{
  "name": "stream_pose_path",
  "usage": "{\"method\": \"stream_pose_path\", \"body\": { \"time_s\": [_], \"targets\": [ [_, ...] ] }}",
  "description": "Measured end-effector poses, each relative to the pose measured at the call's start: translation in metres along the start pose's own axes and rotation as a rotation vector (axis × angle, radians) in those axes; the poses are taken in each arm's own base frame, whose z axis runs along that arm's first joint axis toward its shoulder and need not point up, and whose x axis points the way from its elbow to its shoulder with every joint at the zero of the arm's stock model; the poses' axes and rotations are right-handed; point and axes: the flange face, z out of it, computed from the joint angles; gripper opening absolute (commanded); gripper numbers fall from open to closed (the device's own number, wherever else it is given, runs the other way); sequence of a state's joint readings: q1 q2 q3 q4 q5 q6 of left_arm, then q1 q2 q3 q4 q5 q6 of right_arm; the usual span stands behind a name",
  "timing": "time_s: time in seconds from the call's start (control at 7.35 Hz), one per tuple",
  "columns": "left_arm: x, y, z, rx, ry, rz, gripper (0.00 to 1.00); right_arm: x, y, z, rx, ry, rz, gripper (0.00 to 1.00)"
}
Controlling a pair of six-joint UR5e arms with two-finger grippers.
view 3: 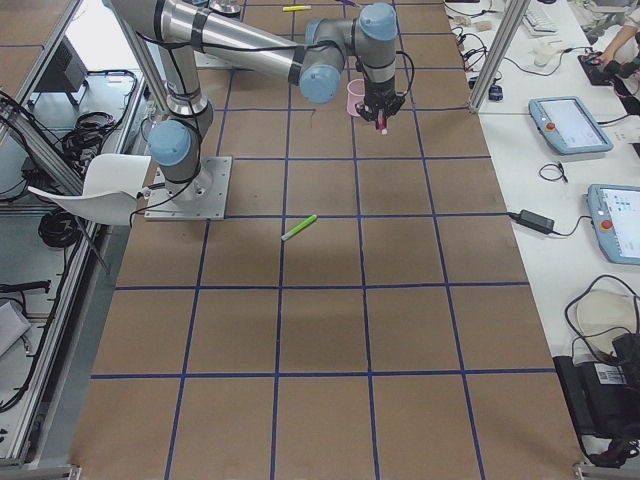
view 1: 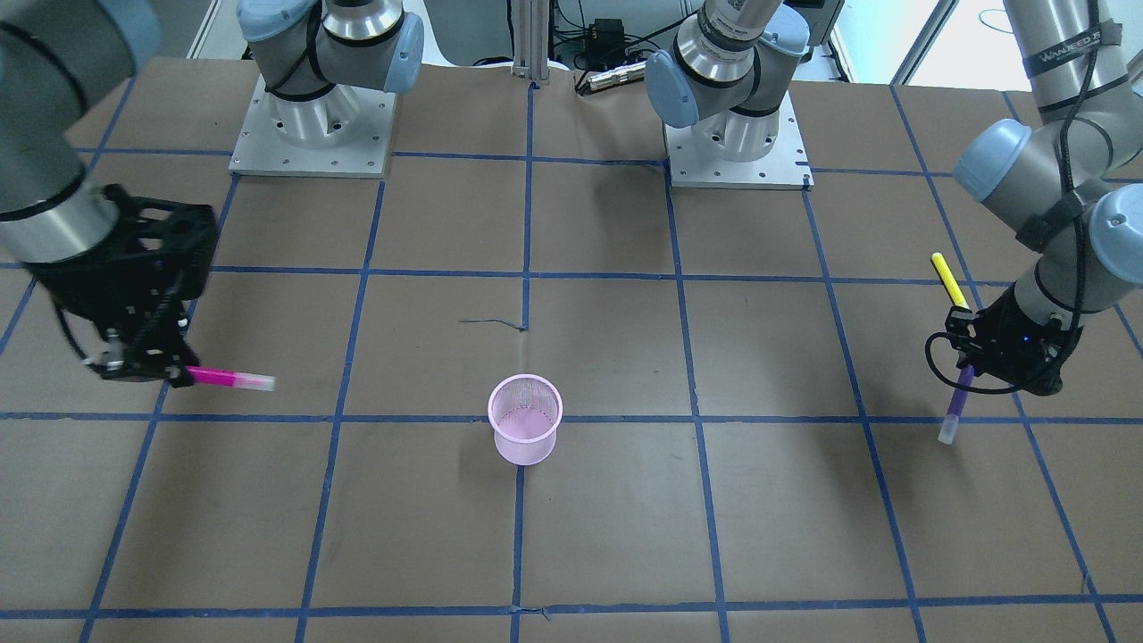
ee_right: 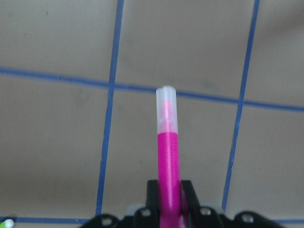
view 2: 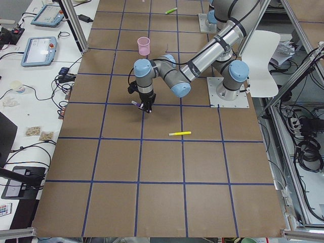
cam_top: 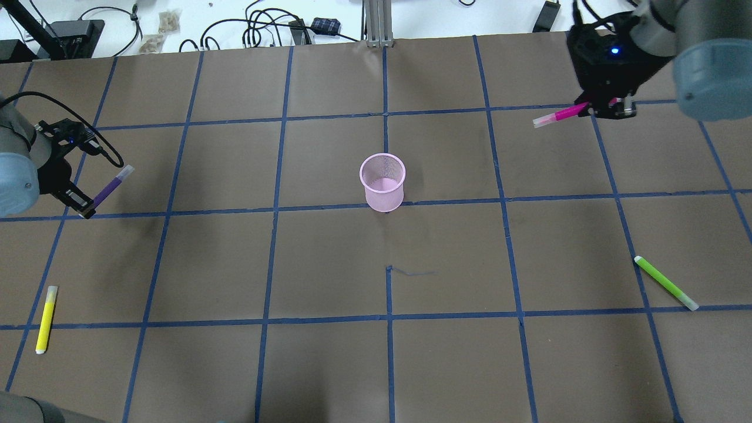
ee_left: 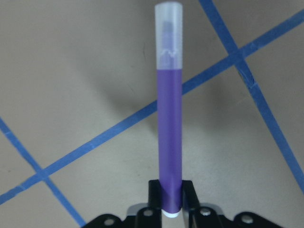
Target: Insert purple and pink pens into pink cup
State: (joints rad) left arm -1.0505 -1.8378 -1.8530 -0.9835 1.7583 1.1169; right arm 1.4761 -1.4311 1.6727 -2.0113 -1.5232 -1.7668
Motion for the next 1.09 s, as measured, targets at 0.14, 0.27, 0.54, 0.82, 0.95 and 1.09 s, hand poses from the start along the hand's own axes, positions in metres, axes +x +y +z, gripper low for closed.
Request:
{"method": "stream_pose_path", "body": {
  "time_s": [0.14, 0.27, 0.54, 0.82, 0.95, 1.09],
  "targets": [
    [0.005, -0.013, -0.016, -0.011, -0.037, 0.029, 0.00, -0.001, -0.071, 0.003, -0.053, 0.034, 0.057, 0.04],
    [0.011, -0.027, -0.032, -0.020, -0.075, 0.061, 0.00, -0.006, -0.132, 0.013, -0.115, 0.060, 0.095, 0.04],
    [0.027, -0.052, -0.057, -0.044, -0.143, 0.119, 0.00, -0.019, -0.224, 0.036, -0.256, 0.116, 0.110, 0.02],
    [0.052, -0.078, -0.079, -0.075, -0.215, 0.185, 0.00, -0.026, -0.278, 0.068, -0.394, 0.164, 0.112, 0.03],
    [0.065, -0.090, -0.088, -0.090, -0.248, 0.220, 0.00, -0.029, -0.295, 0.084, -0.434, 0.173, 0.100, 0.04],
    [0.076, -0.098, -0.094, -0.098, -0.269, 0.247, 0.00, -0.034, -0.310, 0.097, -0.454, 0.171, 0.079, 0.05]
  ]
}}
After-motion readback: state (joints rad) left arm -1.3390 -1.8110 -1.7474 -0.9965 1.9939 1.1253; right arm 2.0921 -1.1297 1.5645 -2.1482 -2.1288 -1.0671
